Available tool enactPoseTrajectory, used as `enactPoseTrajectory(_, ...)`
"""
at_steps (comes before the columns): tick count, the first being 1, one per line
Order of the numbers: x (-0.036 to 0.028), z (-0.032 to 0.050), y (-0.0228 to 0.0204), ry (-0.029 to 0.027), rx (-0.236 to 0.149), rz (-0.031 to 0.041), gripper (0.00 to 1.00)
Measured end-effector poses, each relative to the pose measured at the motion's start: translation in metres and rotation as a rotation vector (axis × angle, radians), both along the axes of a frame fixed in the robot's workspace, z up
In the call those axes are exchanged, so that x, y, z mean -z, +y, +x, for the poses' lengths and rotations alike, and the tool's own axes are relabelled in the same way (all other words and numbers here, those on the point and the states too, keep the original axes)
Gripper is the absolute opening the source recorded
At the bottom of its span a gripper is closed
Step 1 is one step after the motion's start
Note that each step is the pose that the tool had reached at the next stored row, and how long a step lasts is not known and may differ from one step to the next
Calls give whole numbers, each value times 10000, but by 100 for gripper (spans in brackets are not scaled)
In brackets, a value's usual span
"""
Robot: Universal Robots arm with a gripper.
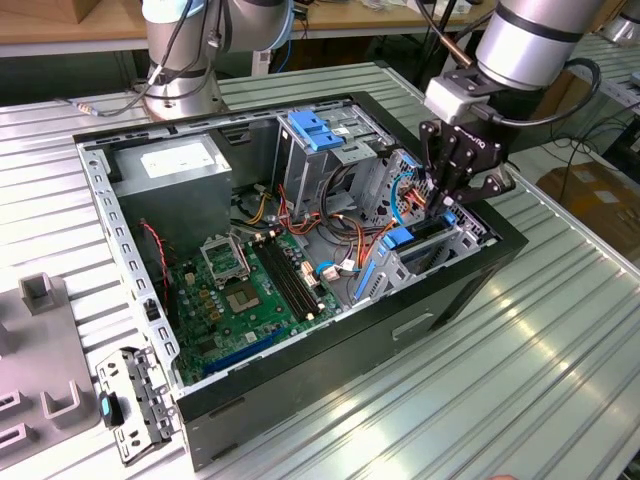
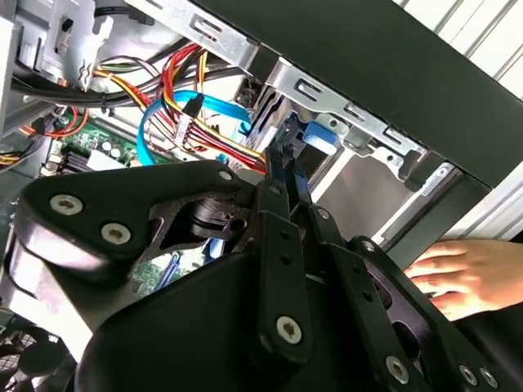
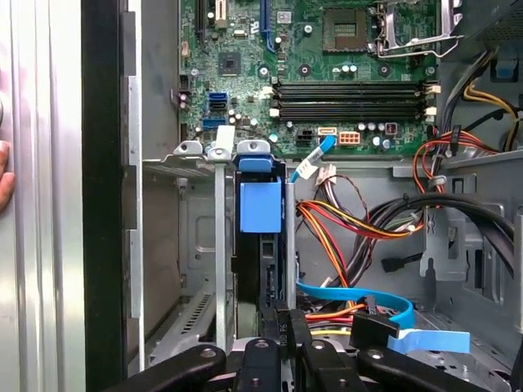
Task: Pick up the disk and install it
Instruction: 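Insert the first disk wire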
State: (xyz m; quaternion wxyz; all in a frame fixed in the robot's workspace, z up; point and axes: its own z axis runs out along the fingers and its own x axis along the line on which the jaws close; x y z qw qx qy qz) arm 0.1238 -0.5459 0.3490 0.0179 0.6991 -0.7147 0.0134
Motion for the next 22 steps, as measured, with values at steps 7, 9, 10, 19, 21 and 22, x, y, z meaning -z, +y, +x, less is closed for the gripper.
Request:
enactPoseTrajectory(7, 34, -15, -24, 0, -11, 3, 17)
enactPoseTrajectory(9, 41, -15, -24, 0, -10, 4, 17)
enactPoseTrajectory(10, 56, -15, -25, 0, -10, 3, 17)
enactPoseTrajectory(19, 79, -15, -25, -1, -10, 7, 18)
enactPoseTrajectory(21, 42, -15, -25, -1, -9, 3, 25)
enactPoseTrajectory(22, 26, -15, -25, -2, -10, 0, 25)
